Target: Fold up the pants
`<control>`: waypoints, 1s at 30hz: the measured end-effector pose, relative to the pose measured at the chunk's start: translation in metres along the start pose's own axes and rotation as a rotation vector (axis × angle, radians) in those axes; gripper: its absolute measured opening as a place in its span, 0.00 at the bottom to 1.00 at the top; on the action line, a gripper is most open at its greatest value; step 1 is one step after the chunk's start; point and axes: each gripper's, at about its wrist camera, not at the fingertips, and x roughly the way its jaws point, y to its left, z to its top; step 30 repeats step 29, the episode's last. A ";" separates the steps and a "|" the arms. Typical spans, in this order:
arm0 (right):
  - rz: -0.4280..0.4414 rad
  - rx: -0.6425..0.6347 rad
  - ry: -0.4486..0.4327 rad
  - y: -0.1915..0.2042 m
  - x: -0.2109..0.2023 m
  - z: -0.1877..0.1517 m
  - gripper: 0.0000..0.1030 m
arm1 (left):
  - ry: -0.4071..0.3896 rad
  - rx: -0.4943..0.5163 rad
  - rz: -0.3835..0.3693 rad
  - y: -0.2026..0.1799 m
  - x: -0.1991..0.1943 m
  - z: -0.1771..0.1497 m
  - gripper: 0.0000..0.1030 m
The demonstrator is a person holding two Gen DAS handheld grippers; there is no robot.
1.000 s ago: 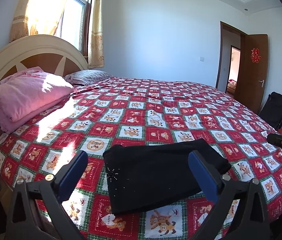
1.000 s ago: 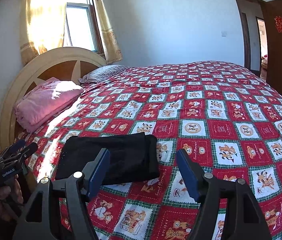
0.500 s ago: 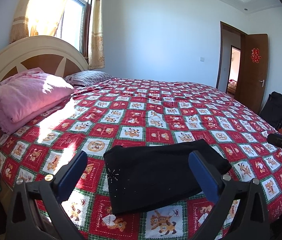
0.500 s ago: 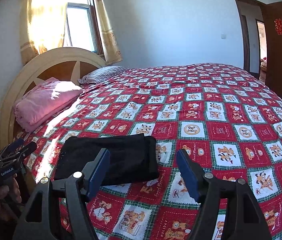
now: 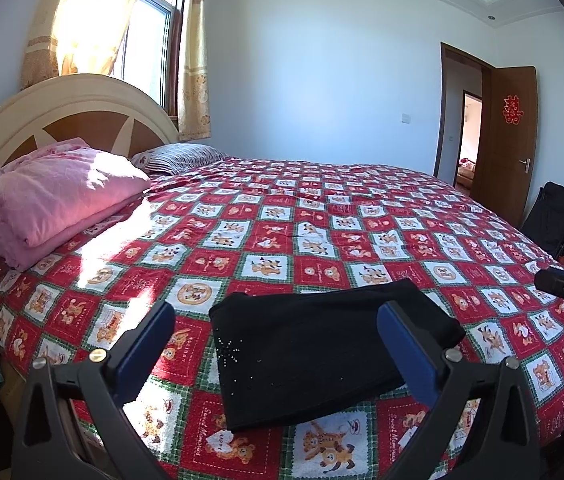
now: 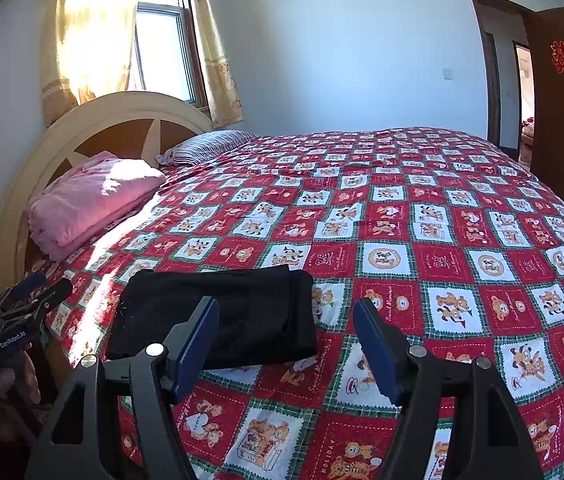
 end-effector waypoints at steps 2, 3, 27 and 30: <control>-0.006 -0.008 -0.004 0.001 0.000 0.000 0.69 | -0.007 0.007 0.010 -0.001 -0.001 0.001 1.00; -0.009 -0.011 -0.005 0.001 0.000 0.000 0.69 | -0.010 0.011 0.012 -0.002 -0.002 0.001 1.00; -0.024 -0.063 -0.005 0.012 0.001 -0.005 0.69 | -0.011 -0.001 0.041 0.000 0.000 -0.001 1.00; -0.029 -0.065 0.000 0.012 0.003 -0.005 0.69 | -0.005 0.001 0.033 0.000 0.002 -0.002 1.00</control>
